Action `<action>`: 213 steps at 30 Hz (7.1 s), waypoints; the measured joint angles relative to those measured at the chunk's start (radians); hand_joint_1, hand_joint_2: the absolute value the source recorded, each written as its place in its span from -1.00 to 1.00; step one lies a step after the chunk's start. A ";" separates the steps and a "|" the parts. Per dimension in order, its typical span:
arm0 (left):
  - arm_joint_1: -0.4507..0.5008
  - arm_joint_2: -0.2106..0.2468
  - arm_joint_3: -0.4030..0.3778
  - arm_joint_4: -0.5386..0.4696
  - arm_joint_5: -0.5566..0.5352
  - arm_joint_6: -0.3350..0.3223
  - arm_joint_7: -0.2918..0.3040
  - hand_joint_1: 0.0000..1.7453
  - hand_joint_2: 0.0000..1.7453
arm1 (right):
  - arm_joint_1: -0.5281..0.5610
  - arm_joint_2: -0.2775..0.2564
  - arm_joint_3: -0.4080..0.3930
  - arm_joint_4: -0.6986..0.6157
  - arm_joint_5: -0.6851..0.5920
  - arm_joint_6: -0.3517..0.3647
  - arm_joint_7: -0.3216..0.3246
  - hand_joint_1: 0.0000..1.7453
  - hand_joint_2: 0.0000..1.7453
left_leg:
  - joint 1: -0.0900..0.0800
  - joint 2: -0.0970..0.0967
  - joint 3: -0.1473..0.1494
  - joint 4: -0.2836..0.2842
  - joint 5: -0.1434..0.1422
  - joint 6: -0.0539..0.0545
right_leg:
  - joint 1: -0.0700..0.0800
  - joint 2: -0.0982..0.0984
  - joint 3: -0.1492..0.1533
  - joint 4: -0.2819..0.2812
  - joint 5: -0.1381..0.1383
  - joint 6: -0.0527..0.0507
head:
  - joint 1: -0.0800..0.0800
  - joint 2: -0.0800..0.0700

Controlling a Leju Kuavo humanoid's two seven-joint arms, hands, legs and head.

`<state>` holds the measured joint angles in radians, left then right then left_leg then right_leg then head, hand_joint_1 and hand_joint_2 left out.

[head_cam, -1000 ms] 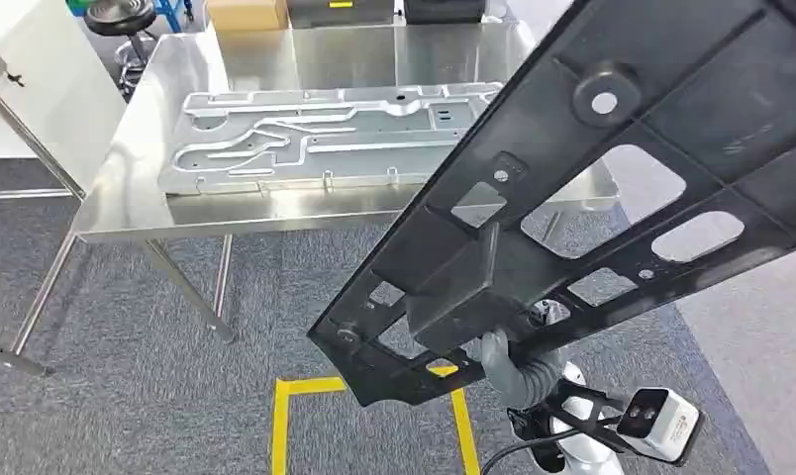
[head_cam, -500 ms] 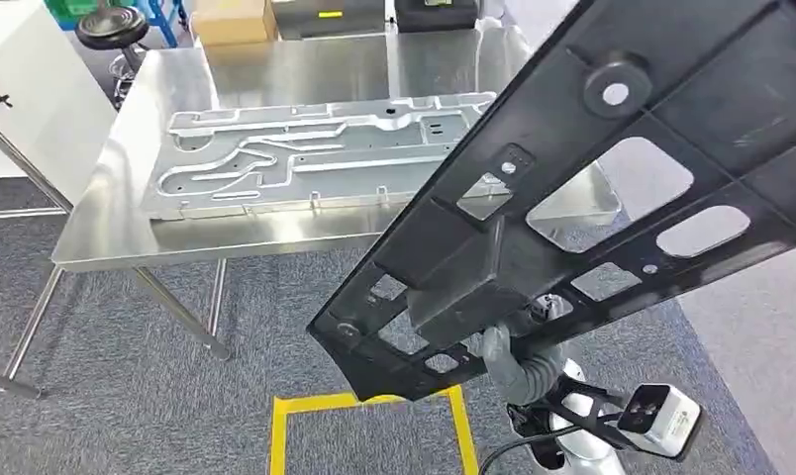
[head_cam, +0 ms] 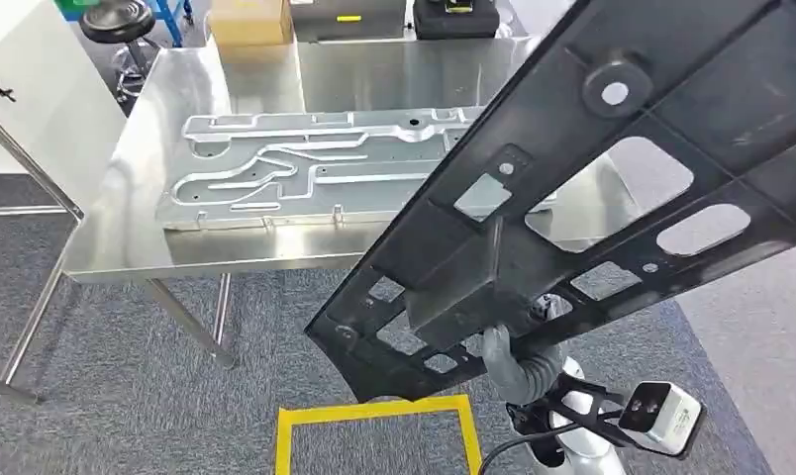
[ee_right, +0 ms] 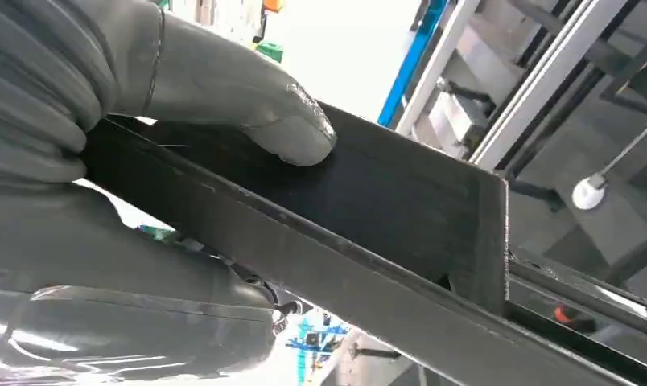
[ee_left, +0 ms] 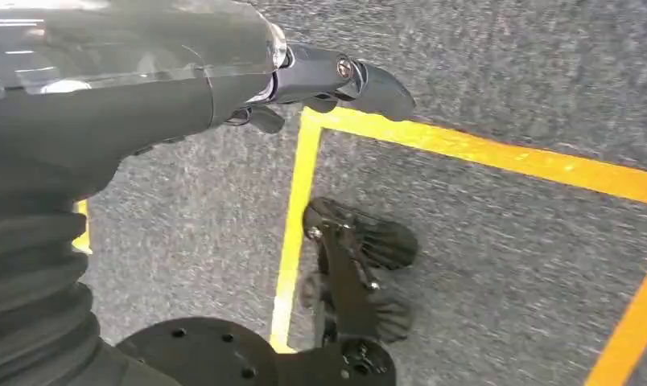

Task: Take the parts from the cabinet and place them on the table.

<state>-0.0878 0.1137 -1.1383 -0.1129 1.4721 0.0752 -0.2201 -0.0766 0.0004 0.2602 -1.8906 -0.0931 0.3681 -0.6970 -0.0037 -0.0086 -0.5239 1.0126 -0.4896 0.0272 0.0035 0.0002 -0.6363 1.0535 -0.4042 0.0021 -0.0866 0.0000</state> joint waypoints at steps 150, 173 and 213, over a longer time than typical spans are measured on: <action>0.032 0.026 0.041 0.000 0.000 -0.026 -0.126 -1.00 -1.00 | -0.070 -0.150 -0.245 0.347 0.658 -1.014 0.034 -1.00 -1.00 | 0.017 -0.009 -0.058 0.008 0.040 0.000 | -0.012 -0.001 -0.095 0.275 -0.186 0.033 | 0.001 0.000; 0.045 0.011 0.098 0.000 0.000 -0.072 -0.140 -1.00 -1.00 | 0.168 -0.003 -1.133 0.628 0.874 -0.813 0.000 -1.00 -1.00 | 0.001 0.000 0.022 -0.005 -0.013 -0.016 | -0.007 -0.007 0.041 -0.040 -0.012 0.009 | 0.000 0.000; 0.025 -0.016 0.066 0.000 0.000 -0.066 -0.095 -1.00 -1.00 | 0.029 0.021 -1.283 1.660 1.112 -0.509 0.464 -1.00 -1.00 | 0.009 0.021 -0.023 -0.036 0.053 -0.003 | -0.019 -0.003 -0.011 0.229 -0.135 0.040 | 0.000 0.000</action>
<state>-0.0630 0.0980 -1.0723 -0.1133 1.4717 0.0092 -0.3151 -0.0471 0.0214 -1.0224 -0.2304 1.0193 -0.1408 -0.2331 0.0058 0.0119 -0.5468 0.9767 -0.4370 0.0238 -0.0153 -0.0025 -0.6475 1.2822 -0.5391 0.0417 -0.0866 0.0000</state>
